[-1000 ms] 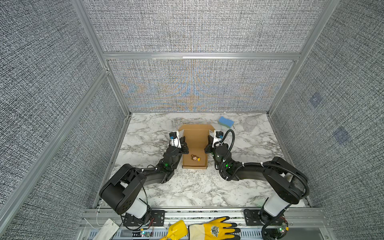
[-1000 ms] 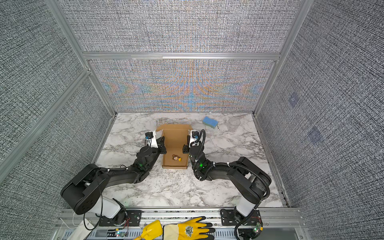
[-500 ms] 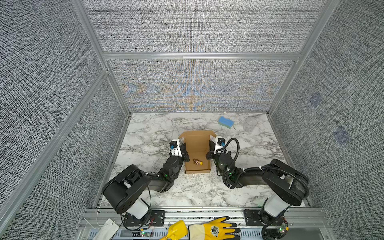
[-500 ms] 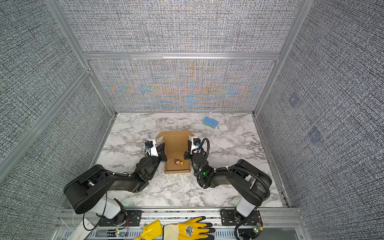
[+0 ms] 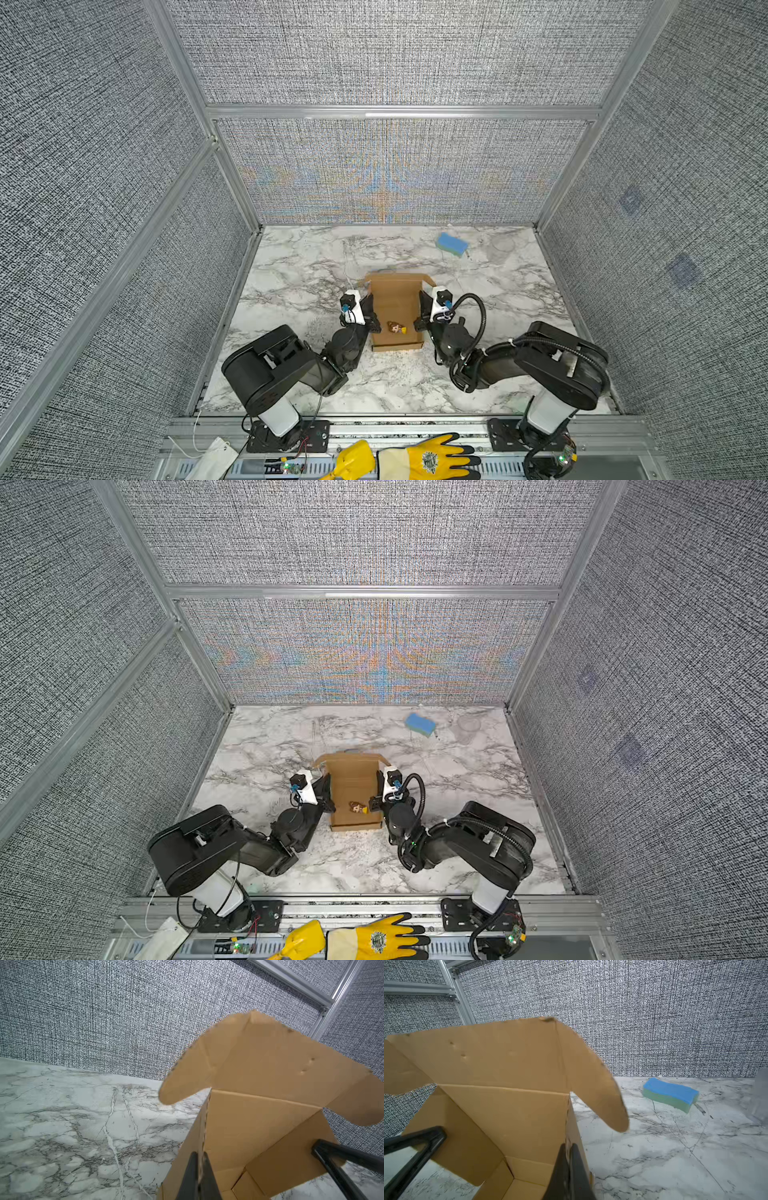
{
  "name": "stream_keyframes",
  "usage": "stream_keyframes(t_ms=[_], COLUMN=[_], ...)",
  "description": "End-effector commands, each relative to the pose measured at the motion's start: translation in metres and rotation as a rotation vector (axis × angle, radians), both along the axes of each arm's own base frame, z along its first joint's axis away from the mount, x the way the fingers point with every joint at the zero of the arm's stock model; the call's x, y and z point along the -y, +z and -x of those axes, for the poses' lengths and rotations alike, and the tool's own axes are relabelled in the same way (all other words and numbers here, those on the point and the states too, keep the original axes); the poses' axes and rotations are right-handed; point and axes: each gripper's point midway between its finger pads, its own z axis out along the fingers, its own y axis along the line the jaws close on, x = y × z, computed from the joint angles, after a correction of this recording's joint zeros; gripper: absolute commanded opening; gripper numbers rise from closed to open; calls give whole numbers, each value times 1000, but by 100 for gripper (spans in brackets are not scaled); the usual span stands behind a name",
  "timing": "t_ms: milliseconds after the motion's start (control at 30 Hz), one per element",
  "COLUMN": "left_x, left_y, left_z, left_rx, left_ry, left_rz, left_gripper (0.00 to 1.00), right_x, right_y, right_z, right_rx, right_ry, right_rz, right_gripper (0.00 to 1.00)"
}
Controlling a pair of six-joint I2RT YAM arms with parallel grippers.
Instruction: Fold the paper box
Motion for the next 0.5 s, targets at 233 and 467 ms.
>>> stream_keyframes(t_ms=[233, 467], left_x=[8, 12], left_y=[9, -13], left_z=[19, 27], left_rx=[60, -10], left_ry=[-9, -34], left_rz=[56, 38], left_gripper=[3, 2], right_x=[-7, -4], right_y=[-20, -28], right_z=[15, 20], right_rx=[-13, -30], right_ry=[53, 67], right_rz=[14, 21], right_gripper=[0, 0])
